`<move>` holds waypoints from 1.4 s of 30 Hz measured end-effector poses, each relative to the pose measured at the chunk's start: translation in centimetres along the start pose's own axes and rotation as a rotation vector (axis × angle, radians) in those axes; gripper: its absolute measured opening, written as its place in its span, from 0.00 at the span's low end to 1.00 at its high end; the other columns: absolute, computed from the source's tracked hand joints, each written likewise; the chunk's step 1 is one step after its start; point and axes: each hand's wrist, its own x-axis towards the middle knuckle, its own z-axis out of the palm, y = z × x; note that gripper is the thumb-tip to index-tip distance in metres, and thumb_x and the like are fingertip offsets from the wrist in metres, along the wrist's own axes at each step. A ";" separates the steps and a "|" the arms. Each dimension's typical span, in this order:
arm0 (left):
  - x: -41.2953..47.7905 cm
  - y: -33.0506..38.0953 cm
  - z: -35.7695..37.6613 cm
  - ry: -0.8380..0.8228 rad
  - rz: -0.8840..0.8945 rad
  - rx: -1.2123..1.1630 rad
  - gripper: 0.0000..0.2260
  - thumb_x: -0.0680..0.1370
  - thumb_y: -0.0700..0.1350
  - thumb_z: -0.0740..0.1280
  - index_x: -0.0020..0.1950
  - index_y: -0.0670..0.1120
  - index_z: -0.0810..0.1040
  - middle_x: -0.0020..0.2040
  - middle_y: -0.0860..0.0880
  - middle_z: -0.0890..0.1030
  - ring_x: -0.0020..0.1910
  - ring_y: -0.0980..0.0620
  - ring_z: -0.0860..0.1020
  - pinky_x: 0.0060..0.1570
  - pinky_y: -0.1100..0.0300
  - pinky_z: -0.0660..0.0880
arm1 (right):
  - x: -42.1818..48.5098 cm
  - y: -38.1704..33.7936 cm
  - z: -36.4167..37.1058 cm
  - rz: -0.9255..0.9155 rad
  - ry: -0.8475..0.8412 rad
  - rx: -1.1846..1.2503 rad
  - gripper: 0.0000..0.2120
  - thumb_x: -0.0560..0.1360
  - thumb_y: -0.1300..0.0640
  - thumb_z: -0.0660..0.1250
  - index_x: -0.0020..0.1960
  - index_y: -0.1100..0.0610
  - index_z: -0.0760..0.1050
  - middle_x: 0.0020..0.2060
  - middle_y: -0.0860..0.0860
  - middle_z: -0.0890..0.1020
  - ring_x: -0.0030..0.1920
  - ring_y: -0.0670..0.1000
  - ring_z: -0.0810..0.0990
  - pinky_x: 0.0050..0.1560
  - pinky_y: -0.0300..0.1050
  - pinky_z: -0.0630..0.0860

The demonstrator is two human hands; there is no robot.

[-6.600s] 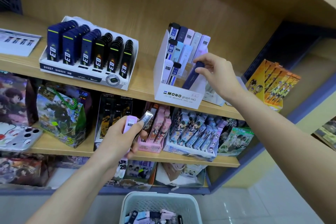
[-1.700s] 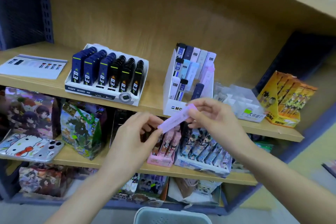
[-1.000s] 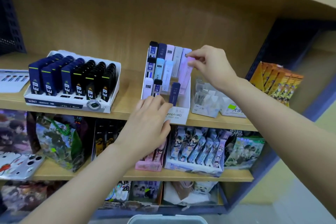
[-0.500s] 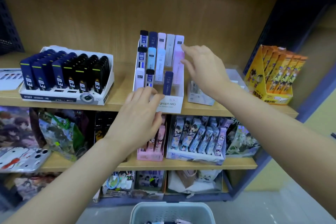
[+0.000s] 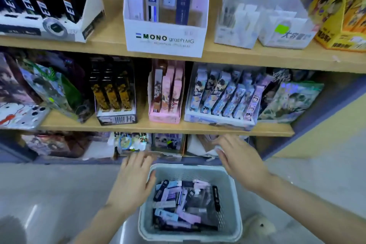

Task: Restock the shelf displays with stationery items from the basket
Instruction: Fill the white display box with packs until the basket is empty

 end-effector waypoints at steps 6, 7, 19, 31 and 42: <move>-4.2 -1.5 8.9 -0.338 -0.486 -0.341 0.22 0.78 0.39 0.64 0.71 0.39 0.66 0.63 0.40 0.72 0.61 0.39 0.73 0.60 0.49 0.71 | -4.8 -1.9 13.1 0.194 -0.626 0.309 0.19 0.82 0.56 0.53 0.72 0.56 0.61 0.69 0.52 0.67 0.65 0.53 0.70 0.59 0.45 0.67; -4.6 -1.4 9.6 -0.366 -0.599 -0.422 0.24 0.79 0.40 0.62 0.73 0.38 0.61 0.66 0.40 0.69 0.65 0.39 0.70 0.64 0.50 0.67 | -5.0 -2.5 14.7 0.200 -0.670 0.359 0.20 0.82 0.57 0.54 0.73 0.56 0.60 0.70 0.52 0.66 0.66 0.53 0.69 0.61 0.44 0.65; -5.1 0.5 11.8 -0.320 -0.946 -0.658 0.04 0.82 0.46 0.55 0.56 0.48 0.63 0.49 0.49 0.76 0.43 0.50 0.75 0.40 0.60 0.66 | -2.5 -6.3 26.2 0.253 -0.719 0.542 0.32 0.79 0.58 0.63 0.77 0.58 0.51 0.74 0.54 0.59 0.73 0.53 0.58 0.73 0.44 0.55; -5.5 0.4 12.6 -0.261 -0.947 -0.690 0.03 0.82 0.46 0.55 0.56 0.52 0.63 0.49 0.52 0.75 0.46 0.51 0.75 0.43 0.61 0.66 | -2.9 -7.3 28.6 0.171 -0.687 0.297 0.27 0.79 0.52 0.62 0.73 0.58 0.57 0.67 0.55 0.65 0.67 0.55 0.63 0.66 0.48 0.60; -5.4 0.4 12.2 -0.306 -0.977 -0.736 0.02 0.83 0.47 0.54 0.55 0.52 0.61 0.49 0.50 0.76 0.44 0.51 0.75 0.41 0.60 0.67 | -2.8 -7.2 28.4 0.150 -0.737 0.151 0.17 0.80 0.52 0.59 0.65 0.60 0.64 0.60 0.56 0.68 0.60 0.56 0.68 0.60 0.46 0.66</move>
